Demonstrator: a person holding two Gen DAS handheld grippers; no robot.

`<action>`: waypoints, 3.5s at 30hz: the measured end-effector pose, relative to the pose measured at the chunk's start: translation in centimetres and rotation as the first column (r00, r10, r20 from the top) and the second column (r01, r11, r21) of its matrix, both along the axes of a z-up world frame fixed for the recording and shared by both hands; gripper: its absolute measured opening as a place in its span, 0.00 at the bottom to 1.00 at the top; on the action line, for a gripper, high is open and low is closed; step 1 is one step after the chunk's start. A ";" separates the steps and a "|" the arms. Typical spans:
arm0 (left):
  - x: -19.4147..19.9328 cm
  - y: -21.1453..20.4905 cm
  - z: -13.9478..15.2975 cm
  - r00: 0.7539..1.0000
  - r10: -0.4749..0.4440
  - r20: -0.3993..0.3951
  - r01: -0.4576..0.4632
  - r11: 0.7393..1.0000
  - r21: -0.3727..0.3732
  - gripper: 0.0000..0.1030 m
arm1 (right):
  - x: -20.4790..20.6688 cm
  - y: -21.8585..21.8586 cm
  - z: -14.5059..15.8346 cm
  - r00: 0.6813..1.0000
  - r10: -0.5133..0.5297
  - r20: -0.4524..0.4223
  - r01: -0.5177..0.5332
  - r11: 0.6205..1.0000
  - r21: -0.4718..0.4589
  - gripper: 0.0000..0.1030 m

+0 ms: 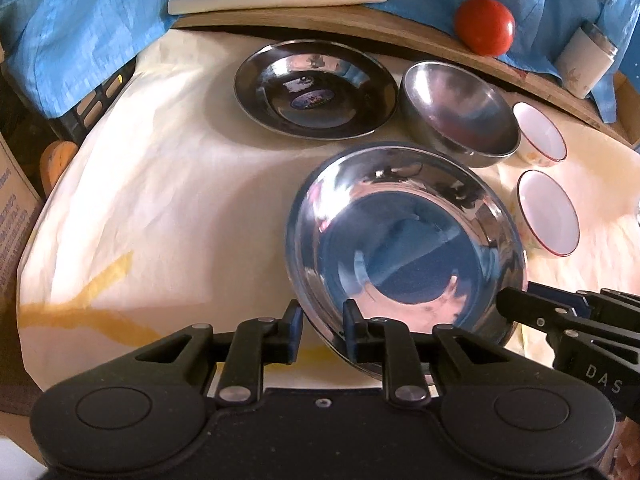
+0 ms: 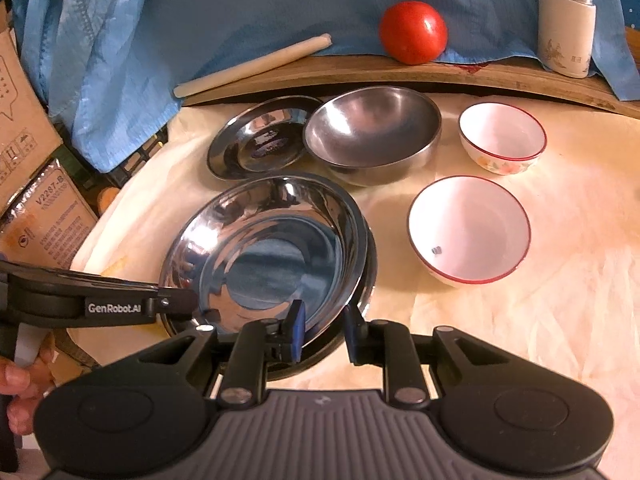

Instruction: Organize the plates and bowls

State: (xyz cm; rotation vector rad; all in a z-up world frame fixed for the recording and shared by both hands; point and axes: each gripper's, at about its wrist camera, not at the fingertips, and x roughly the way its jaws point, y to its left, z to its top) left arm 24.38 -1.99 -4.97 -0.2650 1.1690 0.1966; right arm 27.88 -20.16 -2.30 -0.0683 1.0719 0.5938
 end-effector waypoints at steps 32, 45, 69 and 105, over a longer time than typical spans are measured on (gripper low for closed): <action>0.4 9.3 0.2 0.927 0.363 0.096 -0.340 0.920 -0.196 0.98 | 2.4 3.3 2.7 0.985 0.040 0.165 -0.043 0.999 0.015 1.00; 4.2 12.3 -2.2 0.875 0.479 0.070 -0.432 0.837 -0.336 0.99 | 9.0 7.5 4.1 0.973 0.110 0.201 -0.116 0.993 0.018 1.00; 7.3 12.7 -3.7 0.894 0.434 0.109 -0.380 0.865 -0.329 0.99 | 18.7 17.1 -0.8 0.969 0.248 -0.013 -0.249 0.969 -0.008 0.99; 8.4 11.6 -4.0 0.930 0.334 0.152 -0.282 0.915 -0.287 0.23 | 19.1 18.3 -2.9 0.968 0.252 -0.022 -0.252 0.960 -0.124 0.58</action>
